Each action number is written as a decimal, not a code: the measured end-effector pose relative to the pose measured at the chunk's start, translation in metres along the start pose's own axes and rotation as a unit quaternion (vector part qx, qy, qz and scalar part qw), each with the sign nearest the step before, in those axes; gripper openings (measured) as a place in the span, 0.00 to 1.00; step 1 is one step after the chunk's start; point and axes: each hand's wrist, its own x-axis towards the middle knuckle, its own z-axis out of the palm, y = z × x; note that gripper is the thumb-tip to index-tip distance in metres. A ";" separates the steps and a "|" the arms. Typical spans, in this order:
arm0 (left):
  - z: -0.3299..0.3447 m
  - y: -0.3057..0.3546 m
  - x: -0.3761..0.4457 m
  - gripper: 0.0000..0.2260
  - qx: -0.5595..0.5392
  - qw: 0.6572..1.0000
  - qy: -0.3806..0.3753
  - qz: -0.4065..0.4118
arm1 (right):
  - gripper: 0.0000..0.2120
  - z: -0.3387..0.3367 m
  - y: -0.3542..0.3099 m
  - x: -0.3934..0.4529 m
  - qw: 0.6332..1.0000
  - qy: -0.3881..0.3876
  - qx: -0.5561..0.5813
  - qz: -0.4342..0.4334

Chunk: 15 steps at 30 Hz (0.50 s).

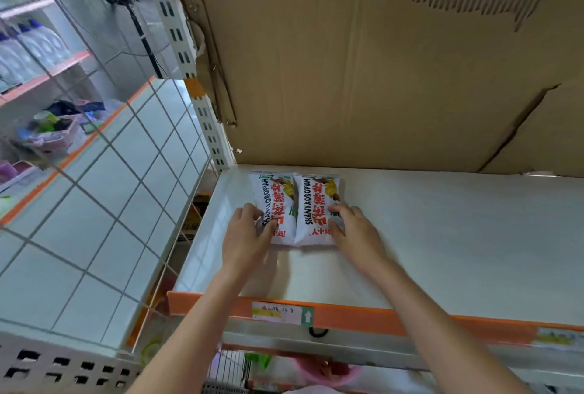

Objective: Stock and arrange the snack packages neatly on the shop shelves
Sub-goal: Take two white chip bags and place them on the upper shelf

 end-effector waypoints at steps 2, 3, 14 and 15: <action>-0.004 0.003 0.011 0.14 0.019 1.000 -0.013 -0.003 | 0.18 -0.003 -0.008 0.009 0.999 -0.034 -0.012 0.008; -0.007 0.006 0.016 0.16 0.031 0.999 -0.024 -0.001 | 0.18 -0.006 -0.012 0.013 0.998 -0.047 -0.030 0.015; -0.021 0.029 0.034 0.07 0.069 0.991 -0.114 0.000 | 0.04 -0.034 -0.031 0.023 0.967 -0.117 -0.226 0.007; -0.026 0.029 0.039 0.08 0.077 0.992 -0.095 0.014 | 0.08 -0.036 -0.027 0.028 0.962 -0.085 -0.256 -0.034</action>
